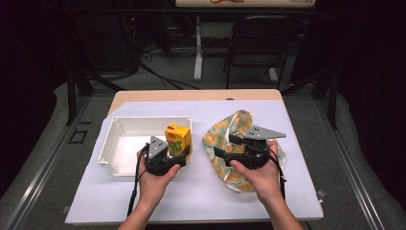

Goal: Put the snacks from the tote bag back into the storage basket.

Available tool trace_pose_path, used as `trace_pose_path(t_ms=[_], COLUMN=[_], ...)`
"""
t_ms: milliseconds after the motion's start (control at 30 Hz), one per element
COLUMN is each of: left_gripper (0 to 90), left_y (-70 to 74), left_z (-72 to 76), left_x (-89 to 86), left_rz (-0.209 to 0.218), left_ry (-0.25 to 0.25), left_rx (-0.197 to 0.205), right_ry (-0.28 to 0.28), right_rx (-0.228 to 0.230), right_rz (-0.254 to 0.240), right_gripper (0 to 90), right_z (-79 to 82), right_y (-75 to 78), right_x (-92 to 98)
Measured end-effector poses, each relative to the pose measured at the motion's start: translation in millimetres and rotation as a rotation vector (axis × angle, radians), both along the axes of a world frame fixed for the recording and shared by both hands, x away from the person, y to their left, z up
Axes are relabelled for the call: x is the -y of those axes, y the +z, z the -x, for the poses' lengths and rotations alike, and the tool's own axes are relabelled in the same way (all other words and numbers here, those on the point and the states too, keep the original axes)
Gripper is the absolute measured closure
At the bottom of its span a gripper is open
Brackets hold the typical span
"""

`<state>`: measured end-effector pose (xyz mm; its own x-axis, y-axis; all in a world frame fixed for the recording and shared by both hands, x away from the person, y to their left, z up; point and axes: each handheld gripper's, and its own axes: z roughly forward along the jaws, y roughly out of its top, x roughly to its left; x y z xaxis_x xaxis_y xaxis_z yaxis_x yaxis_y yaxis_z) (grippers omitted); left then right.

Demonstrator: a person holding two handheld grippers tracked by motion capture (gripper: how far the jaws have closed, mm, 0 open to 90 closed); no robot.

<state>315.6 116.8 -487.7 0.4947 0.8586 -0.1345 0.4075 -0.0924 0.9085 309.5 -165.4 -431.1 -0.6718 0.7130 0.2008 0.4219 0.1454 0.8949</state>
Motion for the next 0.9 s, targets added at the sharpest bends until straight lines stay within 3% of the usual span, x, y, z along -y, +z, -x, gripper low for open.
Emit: trace_pose_path(t_ms=[367, 633, 733, 900], left_gripper=[32.0, 32.0, 32.0, 32.0], left_y=[-3.1, -7.6, -9.2, -14.1], left_z=[-11.9, -23.8, -28.7, -37.5], left_x=[-19.4, -32.6, -35.9, -38.1], left_rz=[-0.009, -0.011, -0.011, -0.017], left_ry=[0.099, 0.158, 0.18, 0.211], left_rx=[0.016, 0.016, 0.012, 0.012], right_ry=[-0.023, -0.079, -0.11, -0.13], right_rx=[0.017, 0.038, 0.035, 0.041], right_rz=[0.02, 0.039, 0.021, 0.032], right_gripper=[25.1, 24.2, 24.2, 24.3], right_z=[-1.1, -1.2, -0.6, 3.5], right_y=[-1.6, 0.2, -4.9, -17.4], right_x=[7.5, 35.9, 48.4, 62.6])
